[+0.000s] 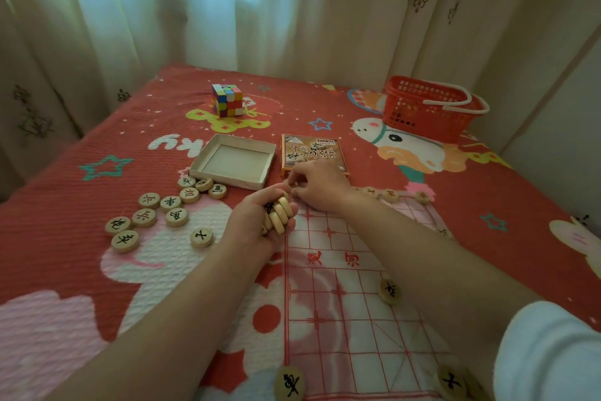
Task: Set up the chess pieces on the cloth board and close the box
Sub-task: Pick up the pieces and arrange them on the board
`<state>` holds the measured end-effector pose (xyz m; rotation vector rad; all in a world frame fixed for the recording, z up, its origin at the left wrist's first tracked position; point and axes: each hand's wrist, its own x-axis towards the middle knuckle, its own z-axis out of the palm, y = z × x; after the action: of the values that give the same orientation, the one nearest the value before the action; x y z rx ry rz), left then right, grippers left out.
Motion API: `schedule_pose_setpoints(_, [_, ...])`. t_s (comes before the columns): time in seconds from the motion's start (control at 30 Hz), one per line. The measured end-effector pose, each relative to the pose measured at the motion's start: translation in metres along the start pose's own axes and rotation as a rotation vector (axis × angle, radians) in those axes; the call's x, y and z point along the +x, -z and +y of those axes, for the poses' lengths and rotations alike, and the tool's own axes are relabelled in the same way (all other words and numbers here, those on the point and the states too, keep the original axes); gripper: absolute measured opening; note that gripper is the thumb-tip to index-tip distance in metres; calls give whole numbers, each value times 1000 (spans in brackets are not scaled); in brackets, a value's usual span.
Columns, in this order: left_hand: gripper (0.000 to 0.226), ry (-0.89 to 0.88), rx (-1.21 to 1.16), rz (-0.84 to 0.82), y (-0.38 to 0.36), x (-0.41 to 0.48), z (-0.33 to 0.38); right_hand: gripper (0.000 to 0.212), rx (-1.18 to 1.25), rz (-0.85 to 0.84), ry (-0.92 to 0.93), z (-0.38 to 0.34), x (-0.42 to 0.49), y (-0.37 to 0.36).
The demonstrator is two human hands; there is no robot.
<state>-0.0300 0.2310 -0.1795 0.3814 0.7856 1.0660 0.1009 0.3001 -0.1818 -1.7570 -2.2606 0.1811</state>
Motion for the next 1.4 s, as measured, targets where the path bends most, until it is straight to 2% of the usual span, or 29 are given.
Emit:
schedule_pose_setpoints(0.17, [21,-26,-7,4,1,0,2,21,322,140,-17,3,-17,15])
schedule_pose_setpoints(0.3, [20,-57,56,-22,4,0,1,19,706,-51,34,-10,-43,35])
schedule_pose_setpoints(0.43, [13,-99,146,-36,3,0,-1,15,781,-47,29,-14,-56,42])
schedule_pose_setpoints(0.67, [19,-90,175,-45,3,-1,-3,15,875,-8,-57,-7,-64,41])
schedule_pose_setpoints(0.9, [10,-153,374,-9,2,-1,-5,18,912,-15,-82,-7,-70,41])
schedule_pose_setpoints(1.13, [5,-149,419,-43,0,-1,-6,30,497,124,62,-6,-73,37])
schedule_pose_setpoints(1.27, [10,-84,337,-32,-4,-2,-2,27,470,203,86,0,-72,39])
schedule_pose_setpoints(1.4, [18,-67,108,53,-1,-2,8,27,472,191,-24,11,-64,35])
